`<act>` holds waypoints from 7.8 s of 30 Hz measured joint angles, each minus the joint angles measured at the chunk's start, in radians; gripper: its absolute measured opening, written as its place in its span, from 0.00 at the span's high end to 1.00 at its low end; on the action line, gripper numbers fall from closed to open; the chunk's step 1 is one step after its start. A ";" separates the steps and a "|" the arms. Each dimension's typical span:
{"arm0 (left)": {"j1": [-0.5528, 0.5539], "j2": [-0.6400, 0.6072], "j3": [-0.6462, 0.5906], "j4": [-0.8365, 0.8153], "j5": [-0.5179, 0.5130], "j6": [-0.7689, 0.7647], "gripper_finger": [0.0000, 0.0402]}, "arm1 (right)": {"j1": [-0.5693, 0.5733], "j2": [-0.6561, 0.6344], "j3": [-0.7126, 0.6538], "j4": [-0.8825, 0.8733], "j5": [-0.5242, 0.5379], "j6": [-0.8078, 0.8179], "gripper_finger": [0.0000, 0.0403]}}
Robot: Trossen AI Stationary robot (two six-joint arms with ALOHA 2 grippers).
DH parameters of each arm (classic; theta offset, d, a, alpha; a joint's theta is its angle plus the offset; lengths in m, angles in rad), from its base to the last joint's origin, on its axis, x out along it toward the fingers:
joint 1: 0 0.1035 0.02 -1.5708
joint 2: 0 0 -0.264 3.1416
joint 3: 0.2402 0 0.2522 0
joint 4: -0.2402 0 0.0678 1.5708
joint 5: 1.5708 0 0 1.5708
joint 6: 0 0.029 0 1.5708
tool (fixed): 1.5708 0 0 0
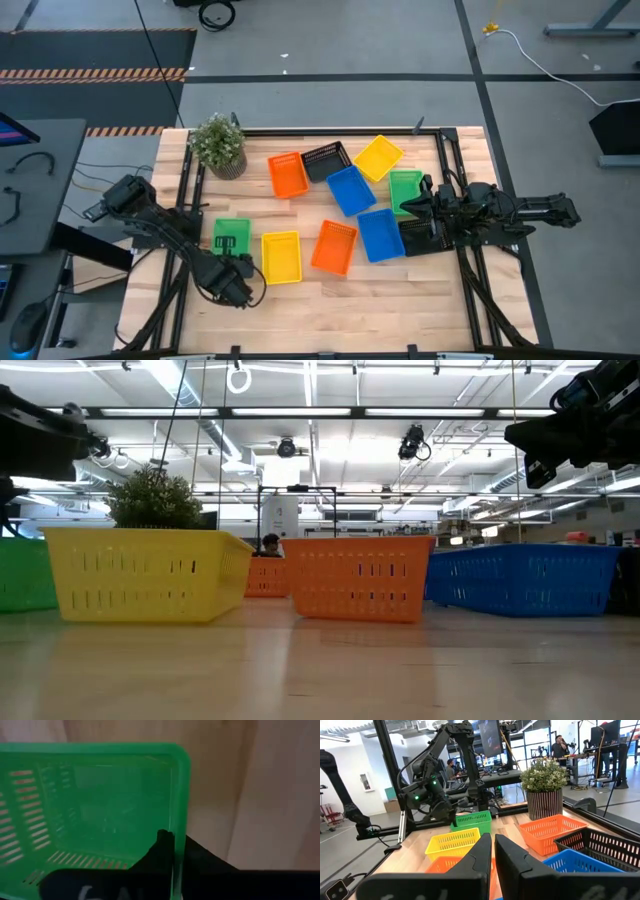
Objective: Stack baskets by color
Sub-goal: Adjust the left green bin and bottom yellow bin, then adjust the bottom orange bin, then adjust the bottom blue bin
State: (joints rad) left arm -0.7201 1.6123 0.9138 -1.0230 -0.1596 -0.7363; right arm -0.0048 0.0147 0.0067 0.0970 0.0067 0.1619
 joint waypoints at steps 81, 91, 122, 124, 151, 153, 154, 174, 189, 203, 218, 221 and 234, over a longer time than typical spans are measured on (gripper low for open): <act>0.206 -0.055 0.224 0.200 -0.214 0.102 0.56 | 0.000 0.000 0.000 0.000 0.000 0.000 0.93; 0.125 -0.033 0.107 0.921 -0.554 0.333 0.61 | 0.000 0.000 0.000 0.004 0.000 0.000 0.93; 0.341 0.345 0.421 0.714 -0.018 0.645 0.49 | 0.000 -0.001 0.000 0.201 -0.008 0.224 0.93; 0.349 0.345 0.407 0.719 -0.022 0.645 0.52 | 0.000 0.000 0.000 0.223 0.000 0.276 0.93; 0.390 0.337 0.485 0.632 -0.027 0.629 0.95 | 0.732 0.454 0.000 0.243 0.753 0.419 0.98; 0.390 0.337 0.514 0.612 -0.007 0.657 0.93 | 0.761 0.505 0.000 0.296 0.775 0.419 0.98; 0.388 0.336 0.525 0.606 0.004 0.675 0.91 | 0.775 0.532 0.000 0.321 0.785 0.419 0.98; 0.398 0.399 0.502 0.609 -0.062 0.664 0.52 | 0.984 1.162 0.349 0.539 0.812 0.111 0.98; 0.431 0.382 0.502 0.493 -0.054 0.498 0.94 | 1.022 1.195 0.417 0.534 0.823 0.062 0.98; 0.430 0.382 0.503 0.327 -0.060 0.434 0.88 | 1.024 1.195 0.417 0.534 0.823 0.071 0.98; 0.413 0.249 0.501 0.331 -0.058 0.423 0.71 | 1.017 1.077 0.420 0.506 0.860 0.072 0.98; 0.404 0.203 0.501 0.326 -0.070 0.374 0.66 | 0.971 1.007 0.487 0.205 0.813 0.194 0.98; 0.178 0.174 0.409 0.394 -0.451 0.233 0.67 | 0.699 1.216 0.795 -0.790 0.371 0.507 0.92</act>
State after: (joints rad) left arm -0.5420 1.7866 1.3223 -0.6292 -0.6106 -0.5033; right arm 0.6947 1.2309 0.8021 -0.6926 0.3778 0.6685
